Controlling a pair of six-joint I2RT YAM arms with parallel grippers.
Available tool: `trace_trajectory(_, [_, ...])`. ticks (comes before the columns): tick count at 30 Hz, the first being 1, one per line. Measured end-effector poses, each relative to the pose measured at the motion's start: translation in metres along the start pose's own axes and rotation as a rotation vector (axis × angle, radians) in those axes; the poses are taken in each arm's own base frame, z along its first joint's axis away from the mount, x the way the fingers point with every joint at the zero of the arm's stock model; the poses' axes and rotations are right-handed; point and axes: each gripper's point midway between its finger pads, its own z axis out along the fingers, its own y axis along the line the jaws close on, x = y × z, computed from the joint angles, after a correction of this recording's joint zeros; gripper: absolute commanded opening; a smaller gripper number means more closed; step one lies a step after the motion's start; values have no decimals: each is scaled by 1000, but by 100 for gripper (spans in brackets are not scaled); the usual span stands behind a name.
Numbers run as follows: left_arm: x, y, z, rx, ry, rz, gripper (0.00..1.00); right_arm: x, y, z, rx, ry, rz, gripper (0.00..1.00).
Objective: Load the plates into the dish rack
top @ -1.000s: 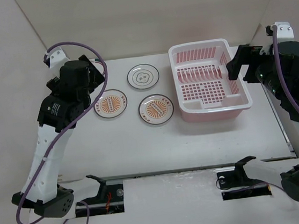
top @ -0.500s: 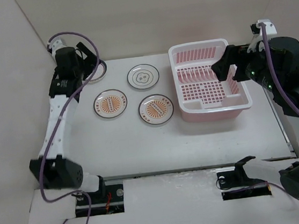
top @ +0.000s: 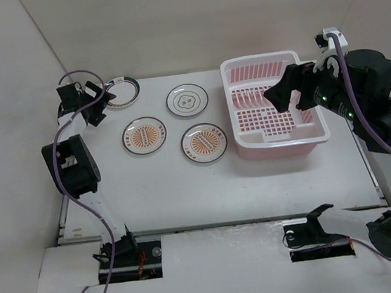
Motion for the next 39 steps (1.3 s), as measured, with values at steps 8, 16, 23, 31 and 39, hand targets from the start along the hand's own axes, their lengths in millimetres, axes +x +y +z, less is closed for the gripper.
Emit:
trace_trajectory(8, [9,0,35,62,17,-14,99,3,4,12,-14,23,-8,100])
trace_trajectory(16, [10,19,58,30,-18,-56,98,6,6,38,-12,67,-13,100])
trace_trajectory(23, [7,31,87,28,-25,-105,85,-2,13,55,-26,70,-24,100])
trace_trajectory(31, [-9,24,107,64,-59,-143,85,-5,17,75,-33,87,-32,100])
trace_trajectory(39, [-16,22,119,74,-76,-194,69,-5,19,83,-34,95,-37,100])
